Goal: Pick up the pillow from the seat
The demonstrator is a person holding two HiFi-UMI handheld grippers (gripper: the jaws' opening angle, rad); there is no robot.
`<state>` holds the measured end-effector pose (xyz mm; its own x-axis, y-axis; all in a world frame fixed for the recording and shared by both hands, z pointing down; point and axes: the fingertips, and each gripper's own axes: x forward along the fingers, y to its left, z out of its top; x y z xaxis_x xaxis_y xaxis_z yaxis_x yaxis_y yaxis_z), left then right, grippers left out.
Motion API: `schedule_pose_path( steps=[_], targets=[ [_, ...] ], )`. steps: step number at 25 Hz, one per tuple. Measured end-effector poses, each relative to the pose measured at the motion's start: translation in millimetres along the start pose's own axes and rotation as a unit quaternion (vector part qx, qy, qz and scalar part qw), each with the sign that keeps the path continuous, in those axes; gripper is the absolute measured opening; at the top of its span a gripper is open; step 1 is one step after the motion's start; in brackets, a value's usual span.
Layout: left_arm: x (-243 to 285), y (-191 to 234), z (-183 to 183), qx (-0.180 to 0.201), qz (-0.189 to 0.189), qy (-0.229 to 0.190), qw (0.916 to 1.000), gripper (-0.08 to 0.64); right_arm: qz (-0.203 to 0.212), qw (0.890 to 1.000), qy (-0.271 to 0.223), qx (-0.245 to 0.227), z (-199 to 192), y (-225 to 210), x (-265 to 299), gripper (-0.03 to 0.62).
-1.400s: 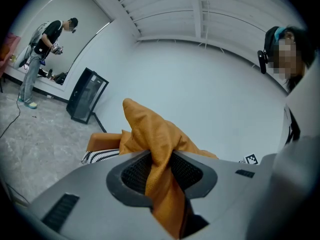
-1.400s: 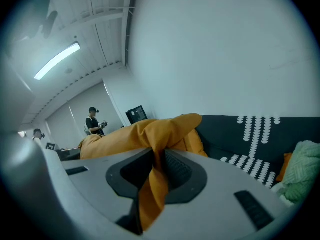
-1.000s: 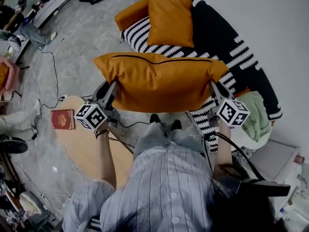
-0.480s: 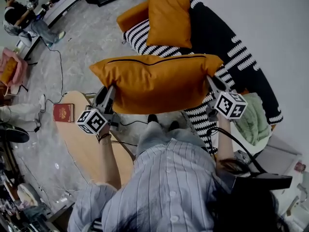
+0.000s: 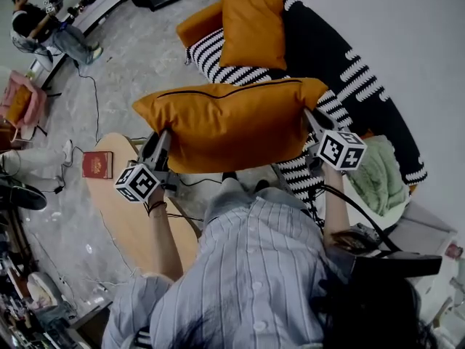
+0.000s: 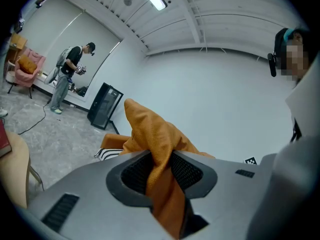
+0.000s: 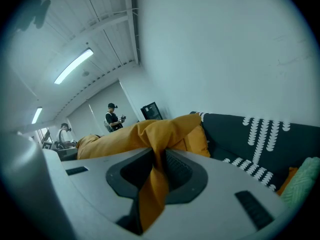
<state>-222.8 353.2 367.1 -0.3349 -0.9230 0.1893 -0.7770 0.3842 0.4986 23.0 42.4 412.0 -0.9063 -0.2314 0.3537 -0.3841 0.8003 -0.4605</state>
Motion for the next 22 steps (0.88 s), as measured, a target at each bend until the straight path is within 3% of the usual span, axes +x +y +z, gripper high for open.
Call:
schedule_pose_path(
  steps=[12,22],
  targets=[
    [-33.7,-24.6,-8.6,-0.006,0.006,-0.005,1.0,0.135,0.005,1.0,0.004,-0.006,-4.5,8.0,-34.2,0.074],
    [-35.5,-1.2,-13.3,-0.007,0.016,-0.011,0.9998,0.135,0.012,1.0,0.009,-0.011,-16.6,12.9,-10.2,0.074]
  ],
)
